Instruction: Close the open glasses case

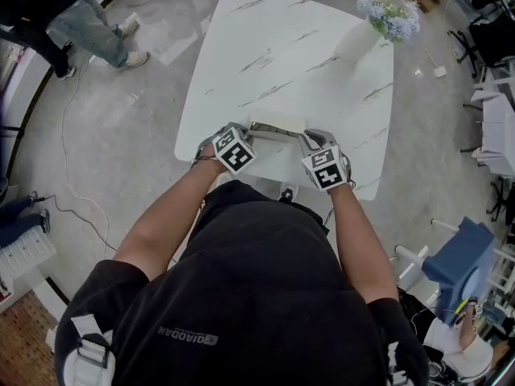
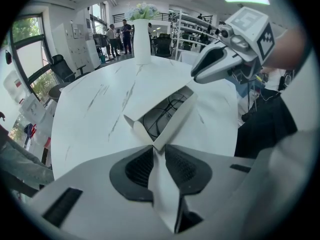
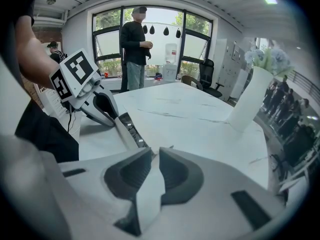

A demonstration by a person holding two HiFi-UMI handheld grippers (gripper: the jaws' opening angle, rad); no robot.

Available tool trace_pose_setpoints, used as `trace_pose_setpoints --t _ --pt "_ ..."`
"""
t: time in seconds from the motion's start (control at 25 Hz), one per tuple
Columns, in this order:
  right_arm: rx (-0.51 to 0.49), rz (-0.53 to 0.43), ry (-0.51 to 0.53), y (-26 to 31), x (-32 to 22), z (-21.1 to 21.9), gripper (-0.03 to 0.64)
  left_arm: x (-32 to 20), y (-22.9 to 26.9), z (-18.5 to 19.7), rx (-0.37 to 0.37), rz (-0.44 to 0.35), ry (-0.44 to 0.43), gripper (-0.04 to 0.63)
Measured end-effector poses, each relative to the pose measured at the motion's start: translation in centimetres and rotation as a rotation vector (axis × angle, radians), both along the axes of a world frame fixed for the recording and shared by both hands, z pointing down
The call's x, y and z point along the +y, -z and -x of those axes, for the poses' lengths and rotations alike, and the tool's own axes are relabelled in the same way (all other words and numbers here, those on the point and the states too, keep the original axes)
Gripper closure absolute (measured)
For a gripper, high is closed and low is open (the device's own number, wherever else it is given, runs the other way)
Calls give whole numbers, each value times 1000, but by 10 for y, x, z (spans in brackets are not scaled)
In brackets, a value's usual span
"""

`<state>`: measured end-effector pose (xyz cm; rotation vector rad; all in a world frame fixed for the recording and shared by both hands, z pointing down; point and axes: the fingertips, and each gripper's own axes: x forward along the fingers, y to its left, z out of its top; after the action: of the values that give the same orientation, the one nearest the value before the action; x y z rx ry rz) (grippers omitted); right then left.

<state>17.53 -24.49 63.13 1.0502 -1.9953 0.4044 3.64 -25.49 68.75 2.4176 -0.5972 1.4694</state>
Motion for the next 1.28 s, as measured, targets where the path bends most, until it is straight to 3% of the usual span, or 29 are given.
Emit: trace_pose_setpoints --t 1.28 --pt "22 82 9 -29 24 2 566 -1 0 -1 13 4 18 517"
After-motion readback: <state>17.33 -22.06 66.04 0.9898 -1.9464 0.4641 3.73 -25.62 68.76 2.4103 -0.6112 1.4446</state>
